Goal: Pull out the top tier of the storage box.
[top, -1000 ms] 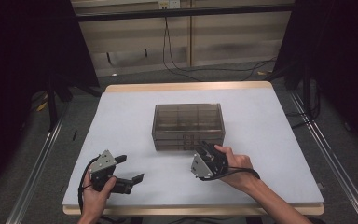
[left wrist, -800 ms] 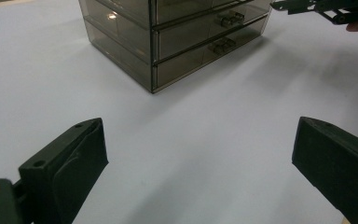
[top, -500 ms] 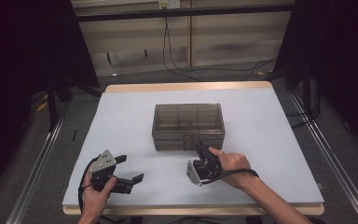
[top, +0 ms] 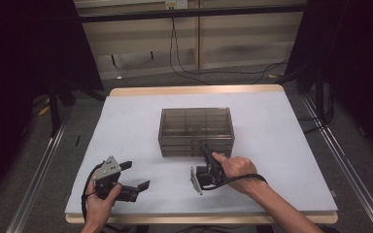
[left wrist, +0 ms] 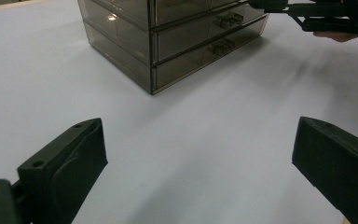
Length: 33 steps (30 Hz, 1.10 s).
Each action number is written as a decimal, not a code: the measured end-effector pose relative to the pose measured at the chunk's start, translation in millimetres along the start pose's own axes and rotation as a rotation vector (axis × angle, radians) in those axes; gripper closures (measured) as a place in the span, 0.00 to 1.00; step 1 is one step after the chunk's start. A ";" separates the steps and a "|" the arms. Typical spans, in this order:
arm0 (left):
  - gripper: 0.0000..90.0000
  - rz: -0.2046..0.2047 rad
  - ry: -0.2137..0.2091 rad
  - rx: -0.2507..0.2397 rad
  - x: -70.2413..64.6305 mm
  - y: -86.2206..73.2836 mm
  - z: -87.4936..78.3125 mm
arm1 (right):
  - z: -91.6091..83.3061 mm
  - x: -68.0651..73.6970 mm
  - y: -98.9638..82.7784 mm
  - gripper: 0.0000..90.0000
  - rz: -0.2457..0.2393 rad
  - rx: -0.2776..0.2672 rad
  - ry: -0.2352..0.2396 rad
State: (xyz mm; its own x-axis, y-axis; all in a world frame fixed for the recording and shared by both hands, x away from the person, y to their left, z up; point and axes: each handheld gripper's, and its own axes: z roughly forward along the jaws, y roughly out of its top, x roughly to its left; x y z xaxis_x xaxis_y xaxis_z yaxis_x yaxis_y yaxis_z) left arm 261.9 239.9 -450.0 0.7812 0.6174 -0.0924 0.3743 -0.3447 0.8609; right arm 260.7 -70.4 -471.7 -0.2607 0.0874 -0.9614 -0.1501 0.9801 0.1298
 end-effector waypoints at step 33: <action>0.03 0.003 0.000 0.000 -0.7 0.4 -0.1 | 7.8 3.4 15.7 0.89 0.041 0.053 -0.057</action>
State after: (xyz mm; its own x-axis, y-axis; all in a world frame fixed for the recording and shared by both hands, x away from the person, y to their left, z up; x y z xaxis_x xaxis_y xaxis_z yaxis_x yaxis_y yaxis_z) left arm 261.5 239.4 -449.5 0.7824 0.6163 -0.0895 0.3716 -0.3466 0.8613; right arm 264.9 -53.4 -474.8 -0.2111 0.1361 -0.9679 -0.0898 0.9834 0.1578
